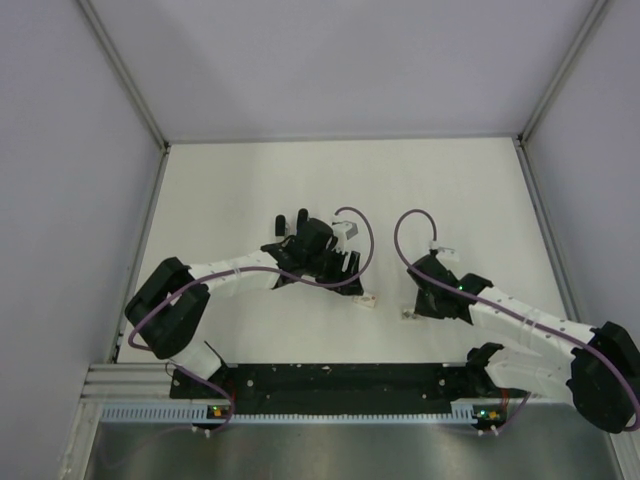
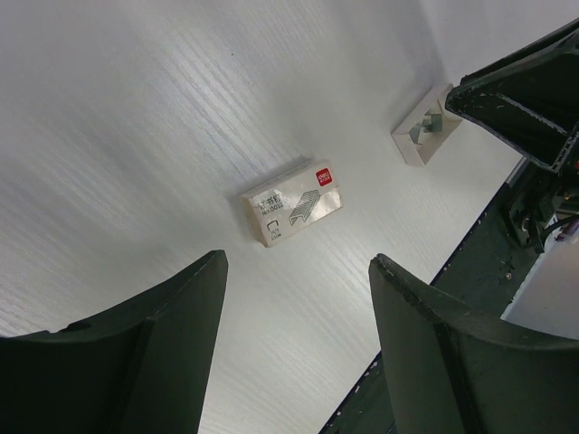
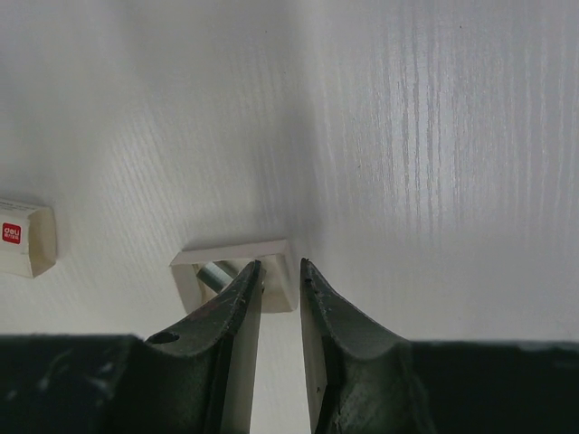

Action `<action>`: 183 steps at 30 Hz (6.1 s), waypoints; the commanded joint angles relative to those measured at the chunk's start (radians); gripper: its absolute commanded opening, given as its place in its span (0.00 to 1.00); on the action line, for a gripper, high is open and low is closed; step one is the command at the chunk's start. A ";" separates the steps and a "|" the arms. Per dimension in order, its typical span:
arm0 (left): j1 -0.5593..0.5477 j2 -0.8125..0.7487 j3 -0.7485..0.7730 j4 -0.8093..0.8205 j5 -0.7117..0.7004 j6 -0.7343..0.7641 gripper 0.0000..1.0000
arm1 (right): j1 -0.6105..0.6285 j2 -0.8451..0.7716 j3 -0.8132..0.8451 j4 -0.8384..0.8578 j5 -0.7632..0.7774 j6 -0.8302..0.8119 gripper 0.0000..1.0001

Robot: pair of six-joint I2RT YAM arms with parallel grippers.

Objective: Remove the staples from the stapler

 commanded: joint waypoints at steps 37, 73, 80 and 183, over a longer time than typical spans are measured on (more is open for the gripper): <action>-0.034 0.040 0.046 0.042 -0.019 -0.010 0.70 | -0.003 0.034 0.041 0.016 0.014 -0.019 0.00; -0.042 0.046 -0.014 0.025 -0.206 -0.008 0.00 | 0.127 0.160 0.189 -0.053 0.143 0.079 0.00; -0.043 0.130 0.023 0.035 -0.166 -0.010 0.00 | 0.141 0.195 0.205 -0.053 0.152 0.107 0.00; -0.117 0.167 -0.018 0.130 -0.191 0.050 0.00 | 0.216 0.249 0.126 0.088 0.048 -0.068 0.00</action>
